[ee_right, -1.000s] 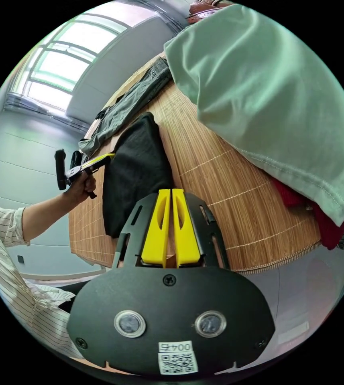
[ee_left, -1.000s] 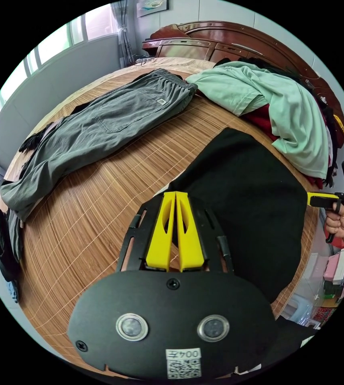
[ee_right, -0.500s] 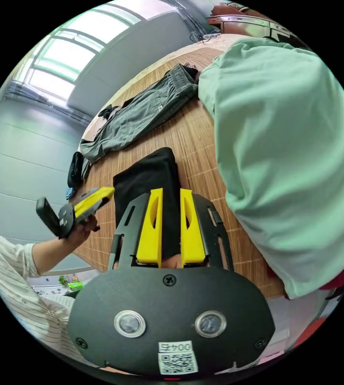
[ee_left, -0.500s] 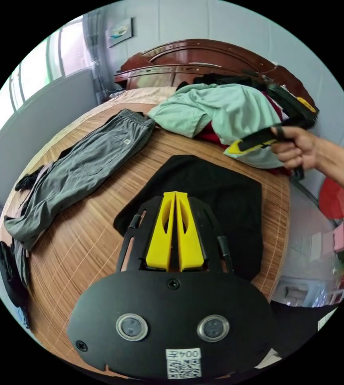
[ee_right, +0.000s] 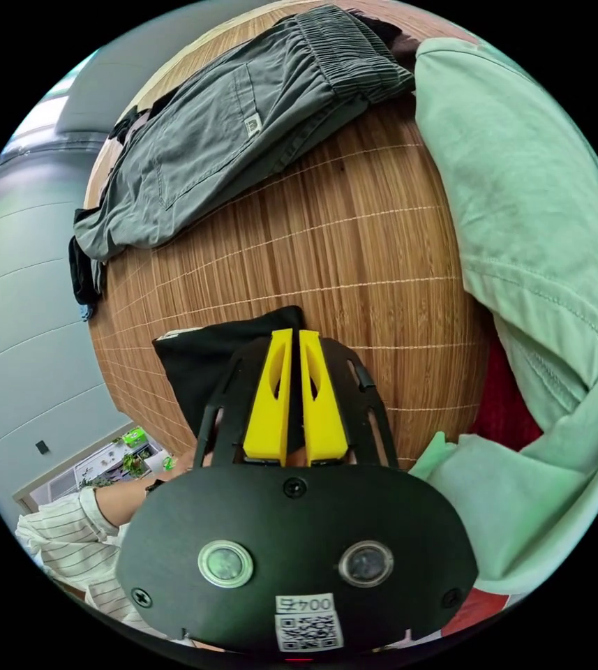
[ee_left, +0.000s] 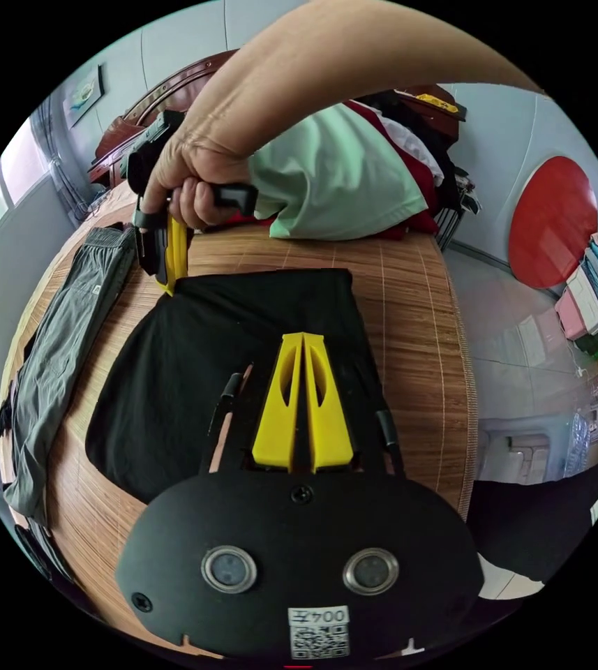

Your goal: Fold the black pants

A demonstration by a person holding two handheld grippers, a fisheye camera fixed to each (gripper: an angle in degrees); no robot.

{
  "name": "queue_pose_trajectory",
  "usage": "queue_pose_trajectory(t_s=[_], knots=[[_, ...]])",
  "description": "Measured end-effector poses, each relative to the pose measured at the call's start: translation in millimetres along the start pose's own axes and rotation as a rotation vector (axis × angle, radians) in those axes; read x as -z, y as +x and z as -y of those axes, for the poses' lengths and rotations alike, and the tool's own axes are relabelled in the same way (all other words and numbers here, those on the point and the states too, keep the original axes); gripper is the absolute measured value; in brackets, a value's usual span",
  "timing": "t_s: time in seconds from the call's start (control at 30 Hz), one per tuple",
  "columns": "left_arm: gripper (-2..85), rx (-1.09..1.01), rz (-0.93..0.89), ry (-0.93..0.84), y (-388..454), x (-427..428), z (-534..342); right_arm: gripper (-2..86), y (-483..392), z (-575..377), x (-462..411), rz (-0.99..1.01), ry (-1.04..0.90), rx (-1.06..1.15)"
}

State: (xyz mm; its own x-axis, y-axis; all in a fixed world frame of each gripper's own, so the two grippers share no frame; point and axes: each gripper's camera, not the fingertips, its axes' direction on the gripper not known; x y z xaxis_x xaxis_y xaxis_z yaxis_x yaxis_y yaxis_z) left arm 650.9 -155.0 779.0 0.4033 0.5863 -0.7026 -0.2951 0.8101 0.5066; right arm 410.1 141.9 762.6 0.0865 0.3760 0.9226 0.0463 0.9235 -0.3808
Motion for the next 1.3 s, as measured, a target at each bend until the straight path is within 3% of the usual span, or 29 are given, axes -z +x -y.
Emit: queue_pose_trajectory(t_s=[0.13,0.27,0.4,0.47,0.83,1.3], knots=[[1.7,0.108,-0.03,0.049,-21.5,27.5,-0.5,6.6,6.3,-25.5,9.8,0.055,0.106,0.07],[4.1,0.539,-0.106,0.119,-74.9,81.6,-56.3,11.5,29.1,-105.9,22.1,0.205,0.273,0.124],[7.9,0.998,-0.147,0.109,-119.0,92.0,-147.5,13.2,51.7,-167.1,4.1,0.211,0.358,0.085],[9.2,1.069,-0.162,0.134,-130.5,87.6,-165.0,14.5,62.9,-188.2,-12.2,0.25,0.387,0.063],[12.2,0.97,-0.031,0.079,-165.0,56.4,-143.5,18.1,66.5,-220.2,-53.4,0.3,0.431,0.118],[10.9,0.975,-0.106,0.099,-160.8,54.1,-131.6,17.6,34.3,-232.9,-90.7,0.003,0.4,0.263]])
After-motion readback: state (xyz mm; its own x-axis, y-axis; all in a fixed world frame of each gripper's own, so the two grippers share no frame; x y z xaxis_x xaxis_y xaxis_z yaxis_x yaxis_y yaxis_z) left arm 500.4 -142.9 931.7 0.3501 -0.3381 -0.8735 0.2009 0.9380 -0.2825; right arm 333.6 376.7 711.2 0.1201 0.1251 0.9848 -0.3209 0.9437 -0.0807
